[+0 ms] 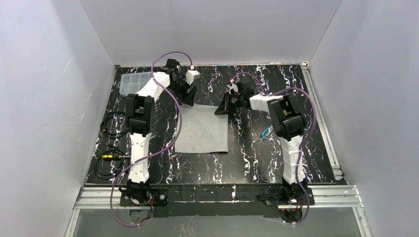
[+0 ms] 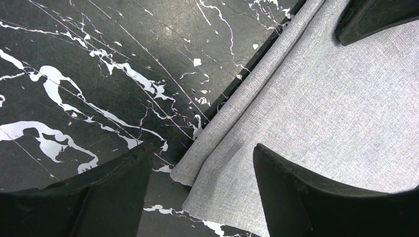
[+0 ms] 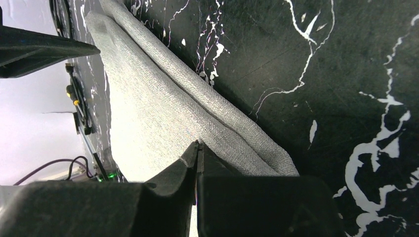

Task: Fold the napkin into a case and place the utensils inside
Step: Smooth out the lower triangle-folded napkin at the center of the board.

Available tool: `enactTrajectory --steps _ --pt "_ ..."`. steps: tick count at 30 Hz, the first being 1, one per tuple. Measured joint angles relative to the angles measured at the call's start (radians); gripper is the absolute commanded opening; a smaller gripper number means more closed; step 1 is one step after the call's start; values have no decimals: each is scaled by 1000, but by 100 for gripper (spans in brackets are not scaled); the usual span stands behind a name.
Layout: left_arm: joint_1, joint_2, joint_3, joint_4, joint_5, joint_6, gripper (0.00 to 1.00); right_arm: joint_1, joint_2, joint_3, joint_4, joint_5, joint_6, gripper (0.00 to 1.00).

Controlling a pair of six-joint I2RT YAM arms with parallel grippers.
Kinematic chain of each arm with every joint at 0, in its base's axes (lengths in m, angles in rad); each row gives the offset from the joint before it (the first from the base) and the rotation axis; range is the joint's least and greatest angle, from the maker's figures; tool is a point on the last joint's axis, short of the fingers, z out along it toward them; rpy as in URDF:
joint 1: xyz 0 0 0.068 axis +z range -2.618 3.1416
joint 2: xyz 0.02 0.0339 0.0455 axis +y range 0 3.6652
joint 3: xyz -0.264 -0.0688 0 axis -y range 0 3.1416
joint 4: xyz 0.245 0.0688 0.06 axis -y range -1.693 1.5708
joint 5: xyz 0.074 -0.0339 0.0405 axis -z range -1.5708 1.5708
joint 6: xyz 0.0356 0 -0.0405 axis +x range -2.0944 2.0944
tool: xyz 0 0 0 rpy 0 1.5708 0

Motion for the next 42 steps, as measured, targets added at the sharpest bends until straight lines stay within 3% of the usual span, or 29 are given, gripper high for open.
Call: enactTrajectory --steps 9,12,17,26,30,34,35,37,42 --pt "-10 64 45 -4 -38 -24 63 -3 3 59 -132 -11 -114 10" --pt "-10 65 47 -16 -50 -38 55 -6 4 67 -162 -15 -140 11" --pt "-9 65 39 -32 -48 -65 28 -10 3 67 -173 -22 -155 15" --pt "-3 45 -22 -31 2 -121 18 -10 2 121 -272 5 -206 23" --pt "-3 40 -32 -32 13 -151 40 -9 4 159 -333 29 -239 37" --pt "-3 22 -37 -26 -5 -183 60 -1 -12 171 -366 54 -253 62" --pt "-3 14 -37 -18 -22 -192 72 3 -27 168 -376 72 -259 66" --pt "2 -2 -36 -5 -55 -206 86 9 -74 147 -392 116 -270 71" --pt "40 -81 -11 -10 -113 -222 88 29 -297 53 -464 271 -311 73"
